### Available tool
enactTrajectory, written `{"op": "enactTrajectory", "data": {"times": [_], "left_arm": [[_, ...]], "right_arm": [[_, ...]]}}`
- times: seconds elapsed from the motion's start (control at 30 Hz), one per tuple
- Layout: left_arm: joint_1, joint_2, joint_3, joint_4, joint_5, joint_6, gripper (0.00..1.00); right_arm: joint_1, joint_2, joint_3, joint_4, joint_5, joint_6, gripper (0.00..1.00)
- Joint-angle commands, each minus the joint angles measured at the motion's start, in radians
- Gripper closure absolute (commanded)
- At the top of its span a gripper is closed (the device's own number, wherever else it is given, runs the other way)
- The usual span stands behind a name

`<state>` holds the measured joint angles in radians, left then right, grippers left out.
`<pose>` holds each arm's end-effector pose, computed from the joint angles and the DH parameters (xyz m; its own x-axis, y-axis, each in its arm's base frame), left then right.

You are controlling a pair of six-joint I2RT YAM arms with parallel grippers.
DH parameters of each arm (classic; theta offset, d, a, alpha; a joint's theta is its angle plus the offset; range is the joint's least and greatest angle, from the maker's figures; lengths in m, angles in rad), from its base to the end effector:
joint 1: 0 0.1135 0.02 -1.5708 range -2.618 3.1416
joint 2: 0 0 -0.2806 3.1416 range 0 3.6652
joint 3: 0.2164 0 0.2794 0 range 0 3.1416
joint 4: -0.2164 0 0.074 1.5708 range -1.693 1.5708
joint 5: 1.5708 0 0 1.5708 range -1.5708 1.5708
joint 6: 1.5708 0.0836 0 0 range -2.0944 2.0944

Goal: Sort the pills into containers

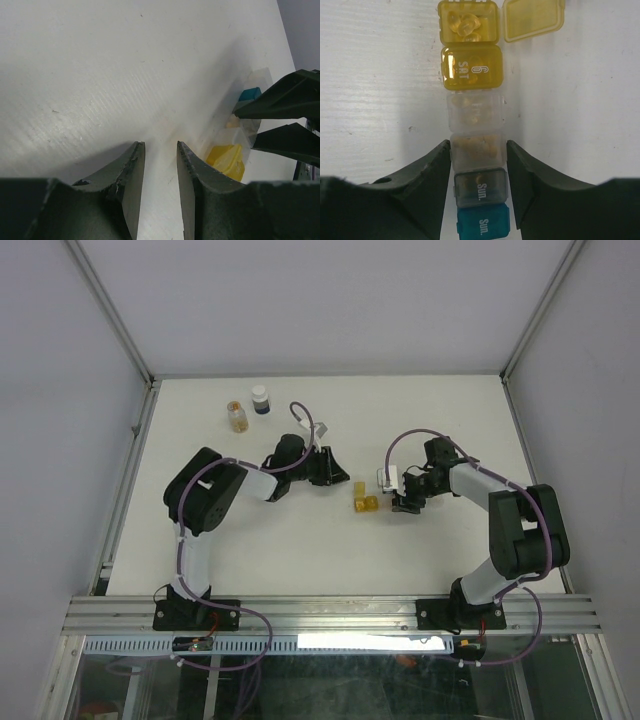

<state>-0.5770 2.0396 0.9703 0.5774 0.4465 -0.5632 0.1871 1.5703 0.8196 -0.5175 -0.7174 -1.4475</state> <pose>0.3677 -0.2824 0.0828 -0.7677 -0.0749 -0.6364 0.4744 0.6012 -0.6430 0.2857 0.1100 0.1210 0.2148 -0.7204 -0.6594 -0.9717 -0.0896 -0.2186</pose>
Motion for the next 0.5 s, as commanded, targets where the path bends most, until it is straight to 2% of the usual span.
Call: {"op": "enactTrajectory", "data": {"times": [0.0, 0.47], "left_arm": [[-0.027, 0.030, 0.066, 0.019, 0.034, 0.012, 0.68], [-0.086, -0.021, 0.040, 0.052, 0.099, 0.004, 0.71]], "right_arm": [[0.008, -0.006, -0.009, 0.012, -0.005, 0.003, 0.51], [0.011, -0.001, -0.002, -0.002, -0.007, 0.009, 0.55]]}}
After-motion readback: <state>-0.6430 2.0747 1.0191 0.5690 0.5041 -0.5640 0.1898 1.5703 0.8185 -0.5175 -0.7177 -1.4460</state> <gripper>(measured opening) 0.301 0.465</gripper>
